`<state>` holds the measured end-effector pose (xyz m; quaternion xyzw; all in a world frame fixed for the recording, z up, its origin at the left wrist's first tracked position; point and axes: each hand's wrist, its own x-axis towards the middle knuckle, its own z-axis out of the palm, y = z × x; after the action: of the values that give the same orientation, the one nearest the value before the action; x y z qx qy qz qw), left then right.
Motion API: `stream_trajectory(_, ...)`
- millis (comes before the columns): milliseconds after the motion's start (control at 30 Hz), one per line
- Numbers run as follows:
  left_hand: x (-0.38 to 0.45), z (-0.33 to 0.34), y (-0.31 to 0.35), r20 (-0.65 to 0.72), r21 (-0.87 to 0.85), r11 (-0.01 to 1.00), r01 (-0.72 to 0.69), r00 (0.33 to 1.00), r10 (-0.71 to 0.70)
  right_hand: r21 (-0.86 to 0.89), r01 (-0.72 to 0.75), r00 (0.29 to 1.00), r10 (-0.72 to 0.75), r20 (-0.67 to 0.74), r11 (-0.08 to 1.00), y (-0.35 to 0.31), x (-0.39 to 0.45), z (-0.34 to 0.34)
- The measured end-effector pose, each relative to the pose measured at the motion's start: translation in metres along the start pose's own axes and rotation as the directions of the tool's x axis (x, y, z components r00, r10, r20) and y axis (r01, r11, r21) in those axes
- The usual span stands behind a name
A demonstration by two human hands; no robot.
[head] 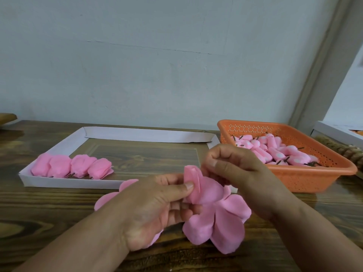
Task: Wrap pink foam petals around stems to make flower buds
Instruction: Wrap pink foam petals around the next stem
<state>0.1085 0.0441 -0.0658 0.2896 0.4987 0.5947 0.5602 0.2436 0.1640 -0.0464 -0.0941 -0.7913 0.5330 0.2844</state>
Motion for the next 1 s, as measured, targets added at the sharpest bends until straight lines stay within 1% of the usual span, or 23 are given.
stream_trajectory(67,0.002,-0.002,0.001,-0.031,-0.019,1.0,-0.003,1.0,0.003,-0.07,0.014,0.998,-0.01,0.056,0.997,-0.003,-0.001,-0.006)
stream_trajectory(167,0.004,-0.005,0.002,-0.048,-0.032,0.999,-0.022,0.999,0.02,-0.196,-0.012,0.984,0.047,0.172,0.981,-0.004,-0.002,-0.01)
stream_trajectory(233,0.004,-0.006,0.004,-0.046,-0.04,0.999,-0.023,0.999,0.022,-0.293,-0.005,0.981,0.061,0.182,0.956,-0.002,-0.002,-0.008)
stream_trajectory(267,0.005,-0.007,0.004,-0.047,-0.046,0.999,-0.021,0.999,0.019,-0.31,0.001,0.985,0.053,0.166,0.951,0.0,-0.001,-0.007)
stream_trajectory(367,0.007,-0.009,0.004,-0.052,-0.057,0.998,-0.013,0.999,0.01,-0.284,0.008,0.989,0.034,0.141,0.959,0.003,0.0,-0.003)
stream_trajectory(500,0.007,-0.01,0.005,-0.035,-0.07,0.998,0.0,0.999,-0.002,-0.207,0.013,0.983,0.025,0.183,0.978,0.004,0.0,-0.004)
stream_trajectory(567,0.007,-0.01,0.004,-0.02,-0.071,0.997,-0.001,1.0,0.0,-0.205,0.016,0.979,0.026,0.202,0.979,0.004,0.0,-0.004)
stream_trajectory(733,0.006,-0.01,0.004,-0.014,-0.059,0.998,0.001,1.0,-0.002,-0.156,0.018,0.983,0.011,0.182,0.988,0.005,0.001,-0.001)
stream_trajectory(867,0.006,-0.011,0.005,-0.008,-0.076,0.997,0.005,1.0,-0.006,-0.132,0.027,0.987,-0.006,0.158,0.991,0.007,0.002,0.0)
stream_trajectory(1000,0.005,-0.011,0.006,0.016,-0.095,0.995,0.004,1.0,-0.003,-0.149,0.042,0.981,-0.012,0.196,0.988,0.006,0.001,-0.006)
